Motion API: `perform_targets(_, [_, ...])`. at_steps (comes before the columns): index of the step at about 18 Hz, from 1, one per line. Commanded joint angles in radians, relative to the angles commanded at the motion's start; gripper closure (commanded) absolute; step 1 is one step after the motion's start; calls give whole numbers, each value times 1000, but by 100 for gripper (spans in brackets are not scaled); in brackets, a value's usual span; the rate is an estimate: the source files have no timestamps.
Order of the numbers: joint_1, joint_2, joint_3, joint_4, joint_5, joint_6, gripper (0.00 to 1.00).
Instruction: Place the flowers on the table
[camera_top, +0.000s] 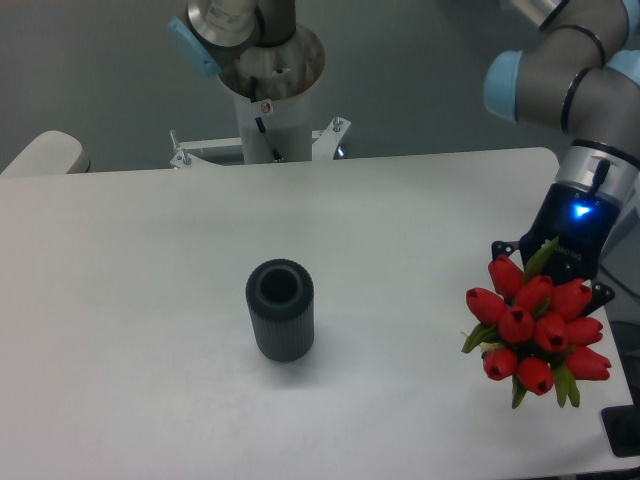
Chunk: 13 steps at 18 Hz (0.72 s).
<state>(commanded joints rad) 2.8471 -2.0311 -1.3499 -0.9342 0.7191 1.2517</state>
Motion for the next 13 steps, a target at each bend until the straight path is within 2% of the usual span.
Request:
perform_targets(3, [-12, 34, -31, 0, 144, 12, 67])
perform_targets(8, [-18, 69, -104, 2, 281, 60, 67])
perform_targets(11, [-55, 87, -158, 3, 353, 80, 67])
perform_targets(13, [-61, 101, -187, 3, 451, 78, 67])
